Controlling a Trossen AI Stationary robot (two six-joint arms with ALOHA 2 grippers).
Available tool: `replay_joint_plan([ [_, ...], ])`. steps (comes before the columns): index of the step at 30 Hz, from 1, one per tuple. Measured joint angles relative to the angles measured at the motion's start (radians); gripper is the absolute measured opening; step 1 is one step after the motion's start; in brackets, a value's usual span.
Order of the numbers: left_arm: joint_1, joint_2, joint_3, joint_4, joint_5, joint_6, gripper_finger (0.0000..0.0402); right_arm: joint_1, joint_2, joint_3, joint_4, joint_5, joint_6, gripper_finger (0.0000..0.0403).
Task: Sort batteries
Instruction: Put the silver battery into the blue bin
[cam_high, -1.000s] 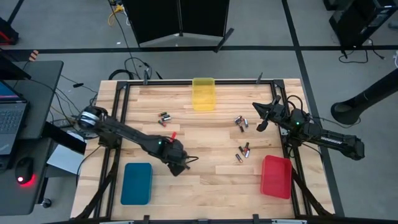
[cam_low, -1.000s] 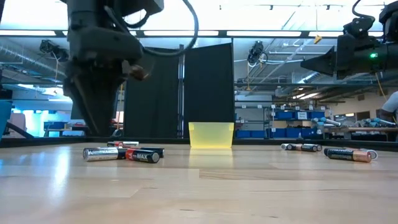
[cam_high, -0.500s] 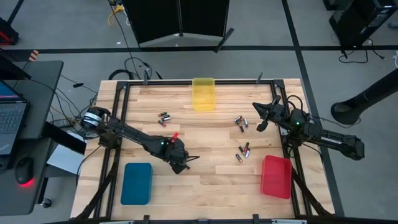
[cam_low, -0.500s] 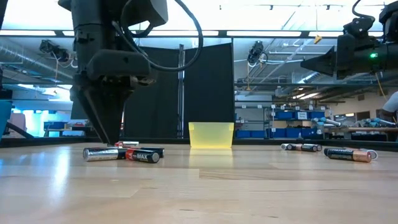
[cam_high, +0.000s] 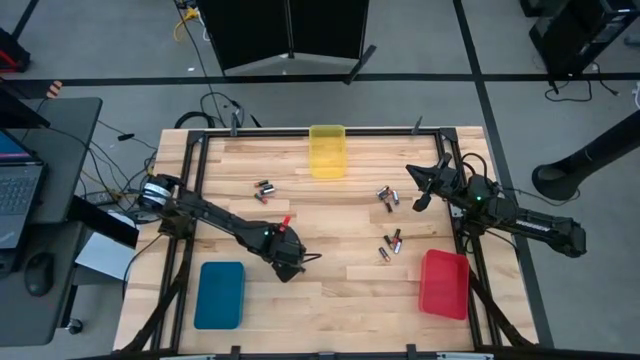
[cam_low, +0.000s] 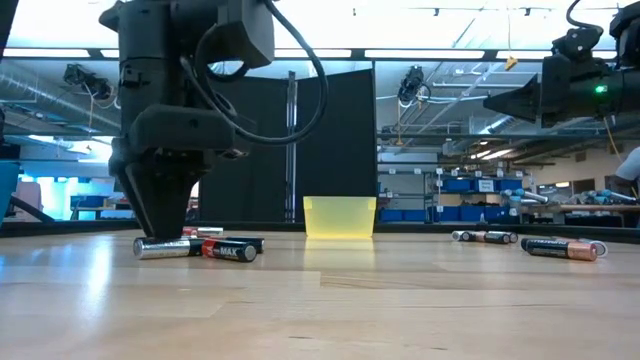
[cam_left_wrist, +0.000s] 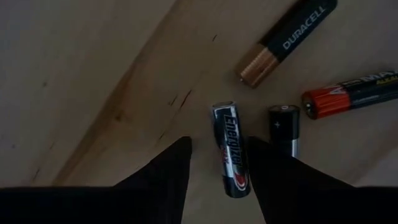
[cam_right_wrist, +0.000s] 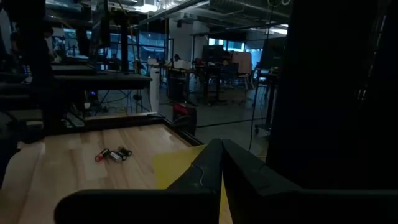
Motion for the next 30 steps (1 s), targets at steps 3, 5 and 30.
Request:
replay_joint_plan([
  [3,0.009,-0.009,-0.018,0.009,-0.001,0.003,0.0163,0.0,0.0,0.0,0.001,0.0,0.0,0.0023],
  [5,0.014,-0.01,-0.028,0.012,0.002,0.021,0.0151,0.0,0.0,0.0,0.0,0.0,0.0,0.0023],
  [30,-0.145,-0.178,0.245,-0.383,-0.103,0.168,0.0044,0.0,0.0,0.0,0.0,0.0,0.0,0.0023],
])
